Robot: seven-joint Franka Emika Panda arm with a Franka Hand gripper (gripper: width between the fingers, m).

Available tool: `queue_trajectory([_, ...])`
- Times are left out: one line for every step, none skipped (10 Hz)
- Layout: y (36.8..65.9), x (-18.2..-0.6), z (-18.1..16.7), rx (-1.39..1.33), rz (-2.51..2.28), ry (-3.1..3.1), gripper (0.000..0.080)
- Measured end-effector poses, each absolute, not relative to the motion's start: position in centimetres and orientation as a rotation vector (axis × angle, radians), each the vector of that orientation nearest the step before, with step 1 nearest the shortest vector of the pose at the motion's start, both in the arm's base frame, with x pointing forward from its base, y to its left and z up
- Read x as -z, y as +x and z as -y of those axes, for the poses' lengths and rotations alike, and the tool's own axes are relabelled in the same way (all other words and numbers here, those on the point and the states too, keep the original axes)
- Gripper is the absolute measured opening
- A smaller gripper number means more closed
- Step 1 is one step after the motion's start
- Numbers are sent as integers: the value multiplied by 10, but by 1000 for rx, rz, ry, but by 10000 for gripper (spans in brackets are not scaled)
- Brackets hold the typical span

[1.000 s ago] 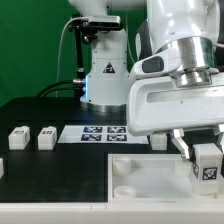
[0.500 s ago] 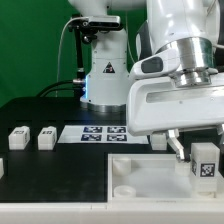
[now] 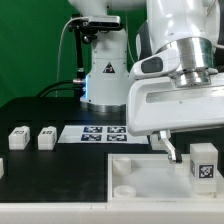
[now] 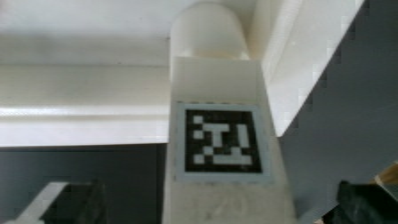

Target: Assemble one leg

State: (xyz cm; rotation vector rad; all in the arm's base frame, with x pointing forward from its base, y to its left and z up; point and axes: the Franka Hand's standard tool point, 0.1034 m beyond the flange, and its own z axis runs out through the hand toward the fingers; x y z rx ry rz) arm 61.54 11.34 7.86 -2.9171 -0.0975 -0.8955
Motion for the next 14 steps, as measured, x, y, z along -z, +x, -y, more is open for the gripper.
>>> queue_trajectory([615,-79,-113,895,97,-2917,649])
queue_trajectory([615,-79,-113,895,97,-2917,649])
queue_trajectory([615,-79,-113,895,98,-2917,649])
queue_trajectory([616,-80,-113,895,98,-2917,649])
queue_trajectory([616,-85,-113,845,98,-2930,649])
queue_trajectory([617,-97,-112,773,99,-2945,649])
queue_trajectory([619,-100,-107,780,89,-2946,649])
queue_trajectory([614,-90,-109,602,96,-2982,649])
queue_trajectory([618,-90,-108,484,94,-2999,649])
queue_trajectory([616,-90,-106,253,90,-3018,649])
queue_trajectory([614,-91,-108,56,80,-3020,649])
queue_trajectory([613,-91,-112,-123,83,-3010,649])
queue_trajectory([617,-90,-110,-237,84,-3000,649])
queue_trajectory([626,-89,-109,-218,76,-2999,649])
